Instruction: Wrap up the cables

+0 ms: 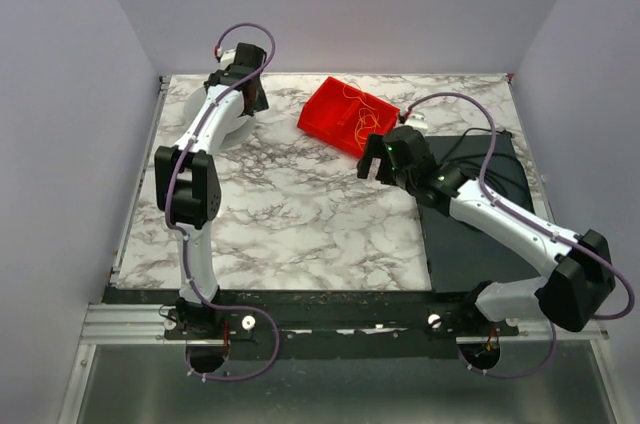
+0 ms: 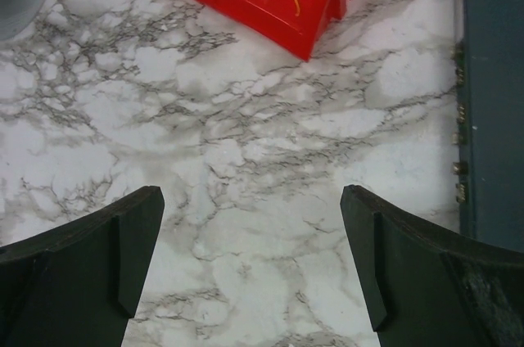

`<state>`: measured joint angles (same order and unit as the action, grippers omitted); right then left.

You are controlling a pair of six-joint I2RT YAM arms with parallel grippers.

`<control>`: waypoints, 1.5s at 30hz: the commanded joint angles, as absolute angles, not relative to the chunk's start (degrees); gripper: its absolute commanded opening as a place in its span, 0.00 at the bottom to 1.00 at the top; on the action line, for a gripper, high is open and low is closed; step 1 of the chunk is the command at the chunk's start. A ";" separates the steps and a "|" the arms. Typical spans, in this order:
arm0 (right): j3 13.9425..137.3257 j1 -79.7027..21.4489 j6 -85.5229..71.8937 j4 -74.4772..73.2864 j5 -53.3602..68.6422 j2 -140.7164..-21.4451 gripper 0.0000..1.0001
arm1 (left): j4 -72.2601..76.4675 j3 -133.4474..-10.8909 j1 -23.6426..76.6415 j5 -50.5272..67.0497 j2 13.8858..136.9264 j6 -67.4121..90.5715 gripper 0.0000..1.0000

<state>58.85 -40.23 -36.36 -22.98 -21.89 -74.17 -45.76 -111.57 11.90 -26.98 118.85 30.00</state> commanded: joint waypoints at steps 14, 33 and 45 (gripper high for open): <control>67.46 -40.47 -37.39 -14.77 -9.14 -87.88 1.00 | -30.66 -86.43 -7.69 4.49 104.81 46.86 0.88; 65.84 -40.52 -36.39 -17.53 -8.52 -87.44 1.00 | 9.65 -65.26 -15.95 17.14 106.26 79.11 0.79; 64.97 -40.50 -36.41 -18.37 -8.02 -88.04 1.00 | 16.11 -63.72 -15.82 16.76 111.51 83.04 0.65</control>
